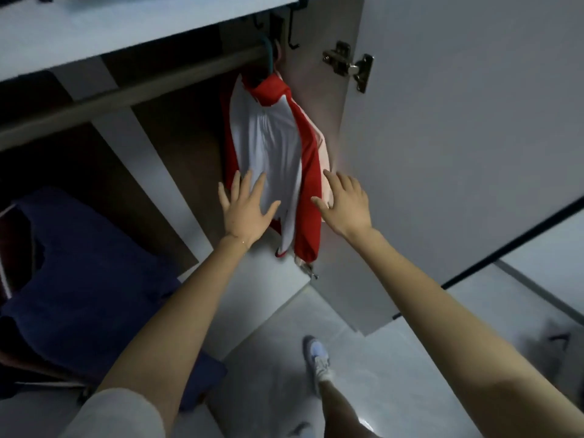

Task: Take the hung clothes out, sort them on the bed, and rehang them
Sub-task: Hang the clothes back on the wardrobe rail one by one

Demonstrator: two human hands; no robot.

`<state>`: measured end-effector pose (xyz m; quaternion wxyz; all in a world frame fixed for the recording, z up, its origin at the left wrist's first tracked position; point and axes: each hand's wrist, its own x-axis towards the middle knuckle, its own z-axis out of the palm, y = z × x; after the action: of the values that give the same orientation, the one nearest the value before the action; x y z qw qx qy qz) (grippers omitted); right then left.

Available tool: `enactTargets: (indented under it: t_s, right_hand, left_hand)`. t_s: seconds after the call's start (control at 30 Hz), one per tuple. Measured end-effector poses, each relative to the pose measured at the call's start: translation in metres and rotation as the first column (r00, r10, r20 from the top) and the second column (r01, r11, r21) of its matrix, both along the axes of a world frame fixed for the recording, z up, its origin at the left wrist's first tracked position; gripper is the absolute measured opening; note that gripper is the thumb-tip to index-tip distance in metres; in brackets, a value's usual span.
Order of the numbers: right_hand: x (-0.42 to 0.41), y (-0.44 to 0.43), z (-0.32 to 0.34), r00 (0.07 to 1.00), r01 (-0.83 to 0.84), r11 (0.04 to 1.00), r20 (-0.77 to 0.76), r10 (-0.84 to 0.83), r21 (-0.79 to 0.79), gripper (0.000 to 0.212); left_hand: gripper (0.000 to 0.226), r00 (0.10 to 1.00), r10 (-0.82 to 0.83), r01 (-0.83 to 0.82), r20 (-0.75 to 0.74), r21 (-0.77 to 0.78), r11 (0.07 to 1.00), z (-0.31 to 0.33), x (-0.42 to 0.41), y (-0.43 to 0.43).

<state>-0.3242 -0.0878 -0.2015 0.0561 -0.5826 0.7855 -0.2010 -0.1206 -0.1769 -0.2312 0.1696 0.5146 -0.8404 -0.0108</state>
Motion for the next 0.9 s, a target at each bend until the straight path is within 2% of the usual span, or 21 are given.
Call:
enactTargets:
  t_s: [0.23,0.43,0.6,0.9]
  right_hand:
    - [-0.008,0.097,-0.018,0.996,0.089,0.993,-0.02,-0.088,0.075,0.067]
    - [-0.028,0.156,-0.013,0.983,0.186,0.981,-0.012,-0.186,0.046,0.067]
    - [-0.051,0.215,-0.017,0.963,0.268,0.962,-0.036,-0.266,0.061,0.068]
    - [-0.121,0.38,-0.019,0.892,0.45,0.888,-0.009,-0.451,0.091,0.068]
  left_hand:
    - [0.073,0.99,-0.128,0.121,0.052,0.124,0.985,-0.023,-0.033,0.062]
    - [0.072,0.969,-0.248,0.246,0.01,0.1,0.964,-0.017,-0.073,0.102]
    - [0.072,0.948,-0.314,0.309,0.056,0.081,0.948,-0.02,-0.103,0.148]
    - [0.071,0.881,-0.467,0.454,0.074,0.139,0.88,-0.023,-0.193,0.279]
